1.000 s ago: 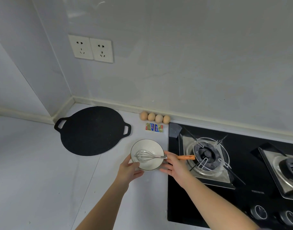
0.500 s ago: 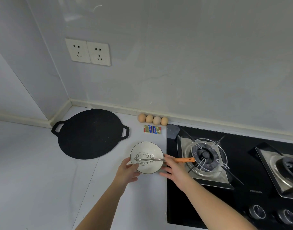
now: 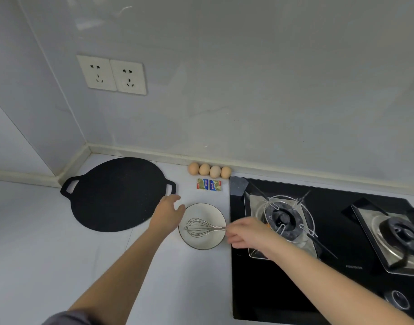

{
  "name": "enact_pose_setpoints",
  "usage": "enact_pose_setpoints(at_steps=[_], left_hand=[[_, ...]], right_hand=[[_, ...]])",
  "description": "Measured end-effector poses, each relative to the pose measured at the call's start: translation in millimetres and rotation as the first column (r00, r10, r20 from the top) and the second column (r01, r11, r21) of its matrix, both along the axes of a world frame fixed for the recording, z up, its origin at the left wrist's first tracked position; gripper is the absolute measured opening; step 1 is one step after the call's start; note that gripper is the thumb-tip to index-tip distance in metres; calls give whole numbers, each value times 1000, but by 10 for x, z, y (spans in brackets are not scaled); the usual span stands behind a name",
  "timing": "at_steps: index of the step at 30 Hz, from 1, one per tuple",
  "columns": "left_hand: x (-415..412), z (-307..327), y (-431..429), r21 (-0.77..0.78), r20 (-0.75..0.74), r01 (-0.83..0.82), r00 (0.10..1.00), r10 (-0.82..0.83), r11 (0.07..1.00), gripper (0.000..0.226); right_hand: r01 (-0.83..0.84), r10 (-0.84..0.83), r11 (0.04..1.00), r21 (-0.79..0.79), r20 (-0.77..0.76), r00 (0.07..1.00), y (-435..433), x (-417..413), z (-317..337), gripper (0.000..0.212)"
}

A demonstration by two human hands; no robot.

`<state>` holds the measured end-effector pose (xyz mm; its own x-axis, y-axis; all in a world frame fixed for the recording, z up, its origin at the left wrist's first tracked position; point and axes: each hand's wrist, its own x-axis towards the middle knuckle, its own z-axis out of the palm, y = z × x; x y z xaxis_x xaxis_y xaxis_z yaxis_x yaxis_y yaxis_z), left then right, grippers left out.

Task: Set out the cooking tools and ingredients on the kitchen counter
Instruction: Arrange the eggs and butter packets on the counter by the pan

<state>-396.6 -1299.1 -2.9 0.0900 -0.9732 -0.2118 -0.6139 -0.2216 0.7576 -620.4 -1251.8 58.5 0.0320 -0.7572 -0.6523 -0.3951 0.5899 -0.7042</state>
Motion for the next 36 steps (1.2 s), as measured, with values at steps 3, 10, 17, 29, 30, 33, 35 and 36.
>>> enact_pose_setpoints(at_steps=[3, 10, 17, 29, 30, 33, 35, 36], left_hand=[[-15, 29, -219, -26, 135, 122, 984, -118, 992, 41], [-201, -84, -810, 23, 426, 396, 827, -368, 918, 43], [-474, -373, -1242, 126, 622, 551, 604, -498, 825, 39], [-557, -507, -1561, 140, 630, 552, 591, -504, 822, 15], [-551, -497, -1550, 139, 628, 554, 592, -505, 821, 14], [-522, -481, -1508, 146, 634, 570, 574, -518, 809, 14], [-507, -470, -1467, 143, 644, 586, 557, -525, 798, 16], [-500, -463, -1451, 140, 651, 595, 547, -527, 792, 18]], right_hand=[[-49, 43, 994, -96, -62, 997, -250, 76, 135, 19], [-475, 286, 844, -248, -542, 791, -1197, 274, -129, 30], [-627, 367, 774, -86, -746, 555, -1786, 296, -793, 27], [-696, 361, 711, -100, -797, 483, -2052, 204, -962, 29], [-704, 389, 707, -68, -794, 467, -2048, 212, -949, 27], [-761, 457, 649, -12, -793, 403, -2014, 231, -923, 18], [-797, 464, 604, -14, -807, 366, -1974, 229, -915, 17], [-809, 463, 588, -11, -815, 348, -1953, 219, -917, 18]])
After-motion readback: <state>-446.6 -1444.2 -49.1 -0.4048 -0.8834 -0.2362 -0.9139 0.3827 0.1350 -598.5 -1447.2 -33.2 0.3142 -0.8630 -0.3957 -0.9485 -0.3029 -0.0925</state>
